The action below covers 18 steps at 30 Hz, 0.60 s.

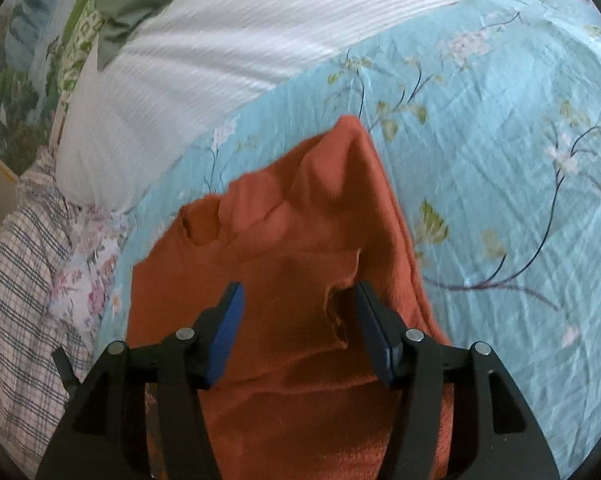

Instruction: Fold small clothes

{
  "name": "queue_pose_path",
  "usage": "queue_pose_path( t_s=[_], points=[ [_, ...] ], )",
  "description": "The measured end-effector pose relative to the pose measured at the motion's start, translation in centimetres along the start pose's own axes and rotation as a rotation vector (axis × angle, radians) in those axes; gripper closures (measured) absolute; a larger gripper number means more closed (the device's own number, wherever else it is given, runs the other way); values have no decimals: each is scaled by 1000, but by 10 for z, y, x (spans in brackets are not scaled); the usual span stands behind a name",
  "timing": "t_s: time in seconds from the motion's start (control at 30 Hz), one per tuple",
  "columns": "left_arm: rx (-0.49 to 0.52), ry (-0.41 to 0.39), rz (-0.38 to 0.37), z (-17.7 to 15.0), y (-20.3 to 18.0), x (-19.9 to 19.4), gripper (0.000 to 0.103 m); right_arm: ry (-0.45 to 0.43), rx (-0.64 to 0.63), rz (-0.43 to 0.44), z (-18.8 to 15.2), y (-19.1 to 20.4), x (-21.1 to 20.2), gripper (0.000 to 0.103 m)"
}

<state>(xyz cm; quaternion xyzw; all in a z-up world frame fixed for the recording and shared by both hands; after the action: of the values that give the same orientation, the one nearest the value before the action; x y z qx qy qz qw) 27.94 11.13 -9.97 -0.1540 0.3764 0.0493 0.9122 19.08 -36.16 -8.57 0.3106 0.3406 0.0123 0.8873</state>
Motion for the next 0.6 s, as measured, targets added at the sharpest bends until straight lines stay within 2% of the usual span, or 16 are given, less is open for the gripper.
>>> queue_pose_path(
  t_s=[0.03, 0.1, 0.13, 0.17, 0.23, 0.27, 0.33, 0.37, 0.4, 0.43, 0.5, 0.53, 0.57, 0.6],
  points=[
    [-1, -4, 1, 0, 0, 0, 65, 11, -9, -3, -2, 0, 4, 44],
    [-2, -9, 2, -1, 0, 0, 65, 60, -44, 14, -10, 6, 17, 60],
    [-7, -10, 0, -2, 0, -1, 65, 77, -61, 8, -11, 9, 21, 91],
    [-12, -9, -3, -2, 1, -1, 65, 91, -78, 13, -11, 14, 23, 96],
    [-18, -6, -7, -1, 2, 0, 65, 31, -89, 34, -5, 21, 11, 96],
    [-20, -5, -9, -2, 3, 0, 65, -7, -98, 17, 1, 24, 2, 96],
    [-20, -6, -13, -2, 3, 0, 65, -43, -104, -67, 8, 23, -7, 96],
    [-17, -7, -10, -3, 2, 0, 65, -47, -117, -120, 9, 22, -8, 92],
    [-12, -8, -5, -3, 1, 0, 64, -50, -140, -200, 10, 21, -7, 92],
    [-3, -9, 4, -4, -1, 0, 64, -53, -150, -244, 9, 21, -8, 90],
    [5, -12, 15, -4, -3, 0, 64, -64, -144, -211, 6, 26, -11, 90],
    [3, -13, 16, -4, -2, 0, 64, -65, -157, -161, 1, 34, -10, 84],
    [1, -13, 15, -4, -2, -1, 64, -49, -181, -116, -5, 43, -5, 68],
    [1, -13, 16, -5, -2, 0, 64, -22, -204, -91, -10, 49, 1, 59]
  ],
)
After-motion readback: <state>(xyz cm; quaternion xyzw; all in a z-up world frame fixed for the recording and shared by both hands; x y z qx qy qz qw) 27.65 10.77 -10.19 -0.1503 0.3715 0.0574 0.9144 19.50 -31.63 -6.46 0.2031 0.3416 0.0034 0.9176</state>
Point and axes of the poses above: each gripper's, at about its wrist camera, not at the fingertips, and x roughly the way its jaws point, y to its left, z to its top, the point moved 1 cm from there along x, roughly the way its jaws point, and after that the axes turned 8 degrees about -y, right-handed, at the moved point
